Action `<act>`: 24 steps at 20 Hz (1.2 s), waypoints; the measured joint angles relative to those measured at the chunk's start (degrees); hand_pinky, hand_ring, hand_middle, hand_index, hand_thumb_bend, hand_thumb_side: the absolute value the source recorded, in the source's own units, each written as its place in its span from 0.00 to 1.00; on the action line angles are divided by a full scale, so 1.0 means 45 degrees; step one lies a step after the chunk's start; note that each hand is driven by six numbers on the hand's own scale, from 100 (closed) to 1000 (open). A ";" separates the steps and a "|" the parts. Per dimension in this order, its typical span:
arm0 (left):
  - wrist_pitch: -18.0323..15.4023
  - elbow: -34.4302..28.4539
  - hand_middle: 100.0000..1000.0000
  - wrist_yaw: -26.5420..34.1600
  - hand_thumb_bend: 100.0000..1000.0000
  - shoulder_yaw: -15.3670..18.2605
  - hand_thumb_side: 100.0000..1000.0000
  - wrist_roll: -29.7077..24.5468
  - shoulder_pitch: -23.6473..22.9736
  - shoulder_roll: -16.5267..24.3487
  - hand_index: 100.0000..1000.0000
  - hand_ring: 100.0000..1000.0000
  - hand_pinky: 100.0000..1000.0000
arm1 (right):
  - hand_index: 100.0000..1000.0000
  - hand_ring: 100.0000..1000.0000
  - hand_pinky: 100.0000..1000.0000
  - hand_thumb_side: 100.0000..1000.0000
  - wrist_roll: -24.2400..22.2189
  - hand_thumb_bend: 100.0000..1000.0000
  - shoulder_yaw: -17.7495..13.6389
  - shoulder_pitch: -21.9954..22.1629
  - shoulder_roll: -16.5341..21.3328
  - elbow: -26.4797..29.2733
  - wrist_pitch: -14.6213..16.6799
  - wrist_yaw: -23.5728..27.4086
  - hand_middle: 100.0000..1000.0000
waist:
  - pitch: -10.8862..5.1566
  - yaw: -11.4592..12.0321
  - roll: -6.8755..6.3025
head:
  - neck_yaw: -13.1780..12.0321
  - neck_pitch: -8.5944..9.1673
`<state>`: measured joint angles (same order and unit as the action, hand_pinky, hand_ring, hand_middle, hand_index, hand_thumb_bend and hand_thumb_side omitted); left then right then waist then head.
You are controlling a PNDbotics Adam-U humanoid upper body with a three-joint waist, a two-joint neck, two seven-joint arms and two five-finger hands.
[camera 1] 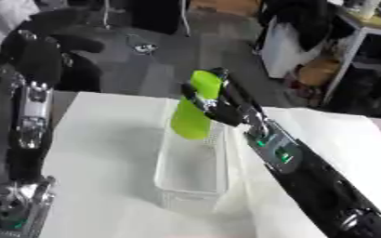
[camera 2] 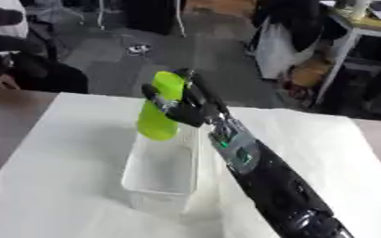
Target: Pick up objects on the table and place them in the box.
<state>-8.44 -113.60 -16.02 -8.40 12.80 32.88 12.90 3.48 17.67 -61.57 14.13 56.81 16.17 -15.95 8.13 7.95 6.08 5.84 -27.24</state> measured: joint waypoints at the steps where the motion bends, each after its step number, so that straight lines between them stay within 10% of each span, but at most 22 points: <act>1: 0.0013 0.0000 0.73 -0.0034 0.13 0.0000 0.92 0.0013 0.0000 0.0000 0.80 0.56 0.43 | 0.12 0.00 0.00 0.77 0.0009 0.00 -0.0023 0.0000 0.0000 -0.0009 0.0009 -0.0024 0.00 | 0.0000 0.0000 0.0000 | -0.0005 0.0000; 24: 0.0105 0.0000 0.73 -0.0202 0.13 0.0004 0.92 0.0047 -0.0018 0.0006 0.80 0.56 0.43 | 0.13 0.00 0.00 0.78 -0.0031 0.00 -0.0048 0.0195 0.0226 -0.0312 0.0187 -0.0379 0.00 | 0.0008 -0.0092 -0.0002 | -0.0177 -0.0021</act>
<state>-7.96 -113.60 -16.93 -8.38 13.01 32.80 12.93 3.34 17.46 -60.69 15.14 55.41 17.02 -17.66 8.16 7.54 6.08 5.04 -27.34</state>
